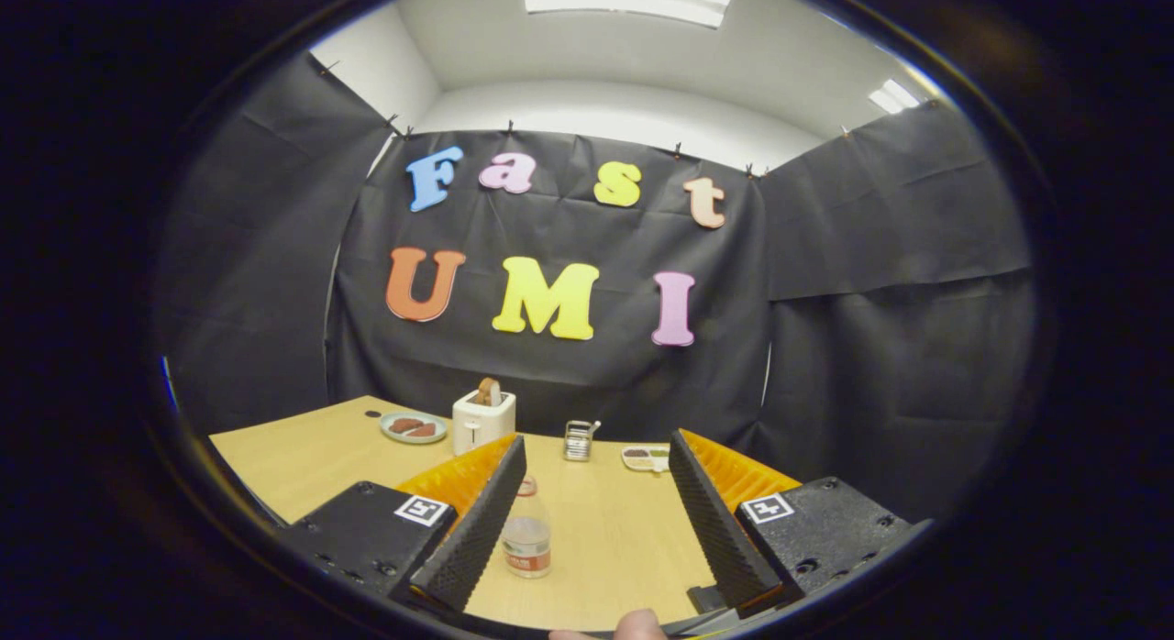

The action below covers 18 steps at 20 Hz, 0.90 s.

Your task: Take the bottle from table, then pour the juice into the cup, finally place the bottle on the coaster

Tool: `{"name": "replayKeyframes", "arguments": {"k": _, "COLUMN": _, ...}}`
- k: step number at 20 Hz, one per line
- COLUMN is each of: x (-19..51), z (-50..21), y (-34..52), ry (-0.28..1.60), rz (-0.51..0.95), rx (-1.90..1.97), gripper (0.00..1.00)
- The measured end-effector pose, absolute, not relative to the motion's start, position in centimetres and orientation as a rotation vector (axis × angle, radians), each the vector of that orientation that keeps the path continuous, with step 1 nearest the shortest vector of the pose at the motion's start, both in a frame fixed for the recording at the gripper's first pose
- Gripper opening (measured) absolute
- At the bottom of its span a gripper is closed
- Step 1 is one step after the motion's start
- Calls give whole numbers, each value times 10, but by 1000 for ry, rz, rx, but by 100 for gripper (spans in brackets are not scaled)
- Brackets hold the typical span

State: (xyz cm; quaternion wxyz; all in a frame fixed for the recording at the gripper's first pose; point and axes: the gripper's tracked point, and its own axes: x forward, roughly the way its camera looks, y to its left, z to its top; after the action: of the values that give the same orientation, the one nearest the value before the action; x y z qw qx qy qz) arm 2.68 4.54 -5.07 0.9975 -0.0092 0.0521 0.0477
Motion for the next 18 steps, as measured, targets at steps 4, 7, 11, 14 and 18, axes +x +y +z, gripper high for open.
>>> {"name": "replayKeyframes", "arguments": {"k": 4, "x": 34, "z": -82, "y": 61, "ry": 168, "rz": 132, "rx": -19, "gripper": 100}}
{"name": "replayKeyframes", "arguments": {"k": 7, "x": 37, "z": -112, "y": 72, "ry": 237, "rz": 162, "rx": -15, "gripper": 100}}
{"name": "replayKeyframes", "arguments": {"k": 11, "x": 40, "z": -157, "y": 88, "ry": 336, "rz": 205, "rx": -4, "gripper": 100}}
{"name": "replayKeyframes", "arguments": {"k": 14, "x": 42, "z": -188, "y": 94, "ry": 392, "rz": 216, "rx": -13, "gripper": 100}}
{"name": "replayKeyframes", "arguments": {"k": 18, "x": 51, "z": -232, "y": 105, "ry": 471, "rz": 234, "rx": -2, "gripper": 100}}
